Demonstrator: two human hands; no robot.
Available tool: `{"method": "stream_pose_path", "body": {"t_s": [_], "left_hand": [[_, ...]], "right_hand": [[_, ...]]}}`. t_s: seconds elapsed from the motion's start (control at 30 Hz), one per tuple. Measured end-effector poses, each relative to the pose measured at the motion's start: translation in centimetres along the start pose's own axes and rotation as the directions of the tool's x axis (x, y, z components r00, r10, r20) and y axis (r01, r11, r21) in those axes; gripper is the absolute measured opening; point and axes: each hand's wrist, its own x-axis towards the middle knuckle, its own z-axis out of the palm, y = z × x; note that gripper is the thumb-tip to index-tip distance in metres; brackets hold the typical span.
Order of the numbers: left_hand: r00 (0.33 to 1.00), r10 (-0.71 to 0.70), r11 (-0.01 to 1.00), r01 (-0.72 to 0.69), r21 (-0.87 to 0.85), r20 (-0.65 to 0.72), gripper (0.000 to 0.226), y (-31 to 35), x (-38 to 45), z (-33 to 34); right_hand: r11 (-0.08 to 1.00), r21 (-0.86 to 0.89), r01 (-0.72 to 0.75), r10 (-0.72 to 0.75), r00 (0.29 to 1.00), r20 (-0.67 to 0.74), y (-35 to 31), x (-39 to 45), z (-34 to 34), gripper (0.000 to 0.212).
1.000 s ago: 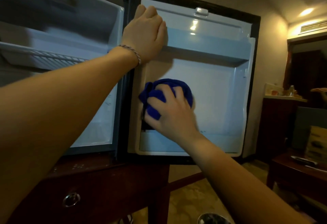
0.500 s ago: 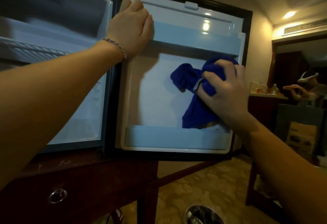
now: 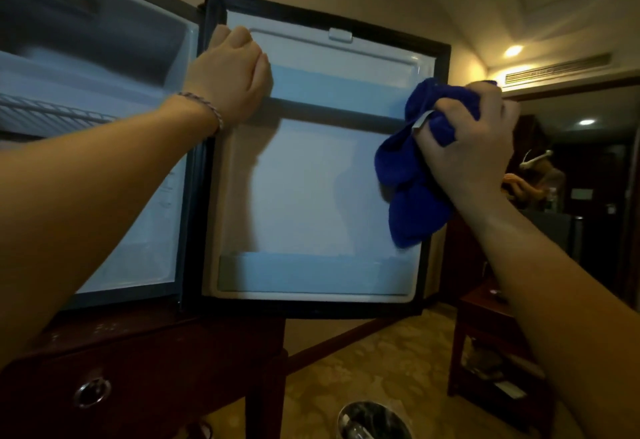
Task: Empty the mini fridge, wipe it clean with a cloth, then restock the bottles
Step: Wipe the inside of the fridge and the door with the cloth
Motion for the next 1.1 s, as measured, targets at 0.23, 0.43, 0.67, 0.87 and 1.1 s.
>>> {"method": "stream_pose_path", "body": {"t_s": [0.23,0.43,0.67,0.87,1.1], "left_hand": [[0.998,-0.006,0.998,0.002,-0.069,-0.067,0.041,-0.4,-0.1,0.4],[0.994,0.007,0.994,-0.019,-0.111,-0.113,0.042,-0.5,0.2,1.4],[0.992,0.047,0.997,-0.054,-0.055,-0.118,0.045,-0.5,0.7,1.6],[0.994,0.073,0.984,-0.058,0.170,-0.082,0.053,1.8,2.6,0.8],[0.981,0.165,0.982,-0.174,0.080,0.106,0.047,11.2,6.6,4.7]], "right_hand": [[0.987,0.083,-0.137,0.121,0.978,0.172,-0.1,-1.1,0.7,0.054],[0.932,0.206,-0.298,0.236,0.931,0.279,0.0,-4.6,2.2,0.057],[0.844,0.327,-0.425,0.340,0.896,0.287,0.6,-8.5,2.7,0.053],[0.722,0.537,-0.437,0.313,0.898,0.309,1.9,-3.8,2.7,0.052],[0.739,0.547,-0.394,0.277,0.917,0.286,2.9,1.4,4.2,0.050]]}}
